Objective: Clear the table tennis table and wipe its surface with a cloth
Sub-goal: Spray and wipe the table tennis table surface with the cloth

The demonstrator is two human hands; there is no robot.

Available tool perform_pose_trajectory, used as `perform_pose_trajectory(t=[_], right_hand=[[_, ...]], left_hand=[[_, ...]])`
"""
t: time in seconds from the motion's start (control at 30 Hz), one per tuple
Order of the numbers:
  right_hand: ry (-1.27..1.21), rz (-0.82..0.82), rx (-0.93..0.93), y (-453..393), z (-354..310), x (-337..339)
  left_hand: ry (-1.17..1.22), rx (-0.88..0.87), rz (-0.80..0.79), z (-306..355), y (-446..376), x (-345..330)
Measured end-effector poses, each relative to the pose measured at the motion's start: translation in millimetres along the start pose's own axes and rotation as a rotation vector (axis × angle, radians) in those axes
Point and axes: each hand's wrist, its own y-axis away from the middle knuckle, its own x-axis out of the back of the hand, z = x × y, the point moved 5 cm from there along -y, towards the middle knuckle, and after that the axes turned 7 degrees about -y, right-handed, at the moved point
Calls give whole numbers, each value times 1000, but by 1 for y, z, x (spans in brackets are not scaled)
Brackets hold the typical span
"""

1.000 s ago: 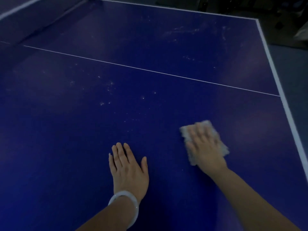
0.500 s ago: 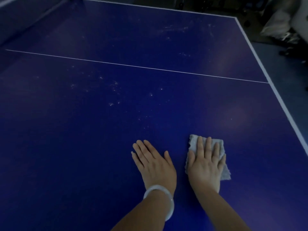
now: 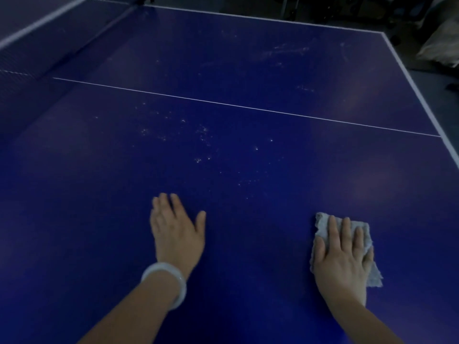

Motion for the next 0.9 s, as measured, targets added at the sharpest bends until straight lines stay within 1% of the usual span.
perform_pose_trajectory(t=[0.07, 0.1, 0.2, 0.27, 0.33, 0.37, 0.4, 0.43, 0.5, 0.53, 0.57, 0.6, 0.63, 0.7, 0.77, 0.8, 0.87, 0.9], right_hand=[[7, -7, -5, 0, 0, 0], [10, -9, -3, -1, -1, 0], [8, 6, -33, 1, -1, 0], [-15, 37, -136, -1, -10, -1], [-40, 61, -245, -6, -31, -6], [-38, 60, -243, -11, -49, -12], [-8, 41, -183, -16, -70, -19], [26, 20, -58, -19, -95, -28], [60, -39, 307, -22, -140, -42], [92, -74, 464, -25, -151, -46], [127, -93, 556, -35, -154, -45], [163, -88, 570, -50, -148, -40], [188, -65, 508, -69, -135, -33], [205, -8, 283, -114, -97, -18], [102, -3, 72, -151, -75, -3], [44, -9, -5, -164, -77, 0], [2, -2, -71, -180, -102, -1], [21, -13, -32, -182, -121, -7]], left_hand=[[19, 107, -40, -13, -17, -2], [9, 132, -50, -15, -21, -5], [-115, 117, -19, -12, -18, -12], [-164, 127, -5, -11, -18, -14], [-170, 134, -14, -12, -19, -15], [-162, 131, -14, -11, -19, -15], [-155, 127, -10, -11, -20, -15], [-152, 125, -7, -10, -20, -14], [-155, 129, 1, -10, -20, -14], [-151, 129, 6, -10, -20, -14], [-148, 124, 9, -10, -21, -15], [-150, 120, 10, -11, -21, -16], [-154, 118, 12, -11, -21, -16], [-161, 113, 18, -11, -21, -16], [-174, 112, 19, -11, -21, -16], [-174, 111, 14, -11, -21, -17], [-174, 107, 7, -12, -21, -18], [-174, 106, 6, -12, -21, -19]])
